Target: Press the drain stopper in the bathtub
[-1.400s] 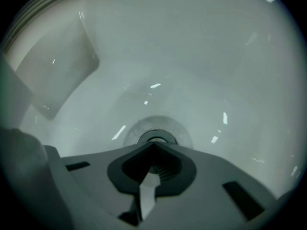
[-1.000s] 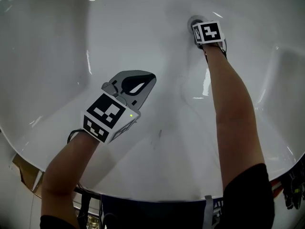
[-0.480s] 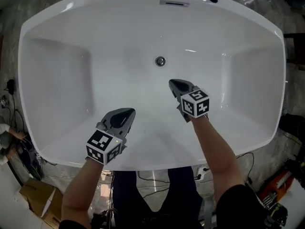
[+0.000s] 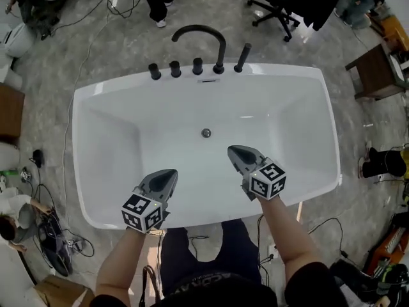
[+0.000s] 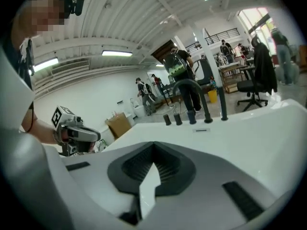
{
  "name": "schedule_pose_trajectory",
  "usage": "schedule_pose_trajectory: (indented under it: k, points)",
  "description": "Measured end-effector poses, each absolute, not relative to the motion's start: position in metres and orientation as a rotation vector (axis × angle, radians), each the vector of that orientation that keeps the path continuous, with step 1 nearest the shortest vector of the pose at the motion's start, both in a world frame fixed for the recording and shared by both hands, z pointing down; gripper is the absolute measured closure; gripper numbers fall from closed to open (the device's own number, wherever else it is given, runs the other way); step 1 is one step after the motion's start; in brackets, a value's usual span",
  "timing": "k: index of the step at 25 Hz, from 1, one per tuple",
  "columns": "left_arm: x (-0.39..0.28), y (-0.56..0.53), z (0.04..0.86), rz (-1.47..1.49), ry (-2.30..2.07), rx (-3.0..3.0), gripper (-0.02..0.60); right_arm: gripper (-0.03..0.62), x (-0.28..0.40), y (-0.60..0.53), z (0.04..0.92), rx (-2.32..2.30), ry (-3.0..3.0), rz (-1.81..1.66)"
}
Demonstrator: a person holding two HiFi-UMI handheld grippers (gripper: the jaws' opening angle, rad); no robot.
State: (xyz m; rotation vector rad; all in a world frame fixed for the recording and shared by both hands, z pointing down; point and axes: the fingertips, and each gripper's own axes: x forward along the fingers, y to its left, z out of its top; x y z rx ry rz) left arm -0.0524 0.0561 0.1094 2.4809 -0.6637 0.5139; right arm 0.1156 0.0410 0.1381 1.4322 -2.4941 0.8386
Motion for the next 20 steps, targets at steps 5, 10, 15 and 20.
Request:
schedule_pose_trajectory:
  k: [5, 10, 15, 20]
  points:
    - [-0.063, 0.056, 0.042, 0.422, -0.732, 2.515, 0.574, 0.583, 0.103, 0.059, 0.053, 1.484, -2.583, 0.78]
    - [-0.06, 0.061, -0.024, 0.313, -0.745, 2.59, 0.574, 0.583, 0.107, 0.079, -0.022, 1.58, -2.674, 0.723]
    - [-0.062, 0.069, -0.061, 0.245, -0.767, 2.614, 0.574, 0.583, 0.117, 0.1, -0.071, 1.674, -2.739, 0.669]
    - [-0.066, 0.091, -0.079, 0.208, -0.788, 2.63, 0.574, 0.583, 0.116, 0.131, -0.092, 1.658, -2.767, 0.631]
